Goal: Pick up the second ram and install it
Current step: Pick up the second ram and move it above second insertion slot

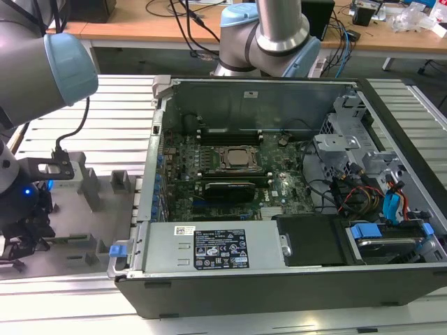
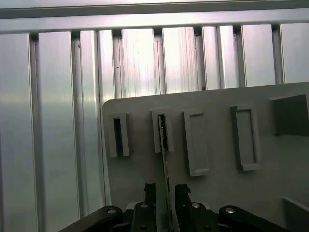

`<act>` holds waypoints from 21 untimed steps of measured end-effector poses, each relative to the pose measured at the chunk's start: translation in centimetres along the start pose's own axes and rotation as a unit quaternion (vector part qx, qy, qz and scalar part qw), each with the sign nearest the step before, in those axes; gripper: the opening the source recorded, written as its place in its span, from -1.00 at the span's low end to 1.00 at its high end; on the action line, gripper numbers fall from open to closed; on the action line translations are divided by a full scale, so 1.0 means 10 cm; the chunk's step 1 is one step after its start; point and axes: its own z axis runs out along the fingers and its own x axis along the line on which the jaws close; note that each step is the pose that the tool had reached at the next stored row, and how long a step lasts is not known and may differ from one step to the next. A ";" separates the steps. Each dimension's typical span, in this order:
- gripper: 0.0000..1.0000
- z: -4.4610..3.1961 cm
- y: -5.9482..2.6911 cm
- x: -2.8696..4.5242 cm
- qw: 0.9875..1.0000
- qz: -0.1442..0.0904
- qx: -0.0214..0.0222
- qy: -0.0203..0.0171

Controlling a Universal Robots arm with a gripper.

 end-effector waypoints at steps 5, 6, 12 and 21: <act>-0.73 0.002 0.000 0.000 1.000 0.000 0.000 0.000; -0.73 0.003 0.000 0.000 1.000 0.000 0.000 0.000; -0.73 0.006 0.000 0.000 1.000 0.000 0.000 0.000; -0.73 -0.060 0.002 -0.001 1.000 0.000 0.000 0.000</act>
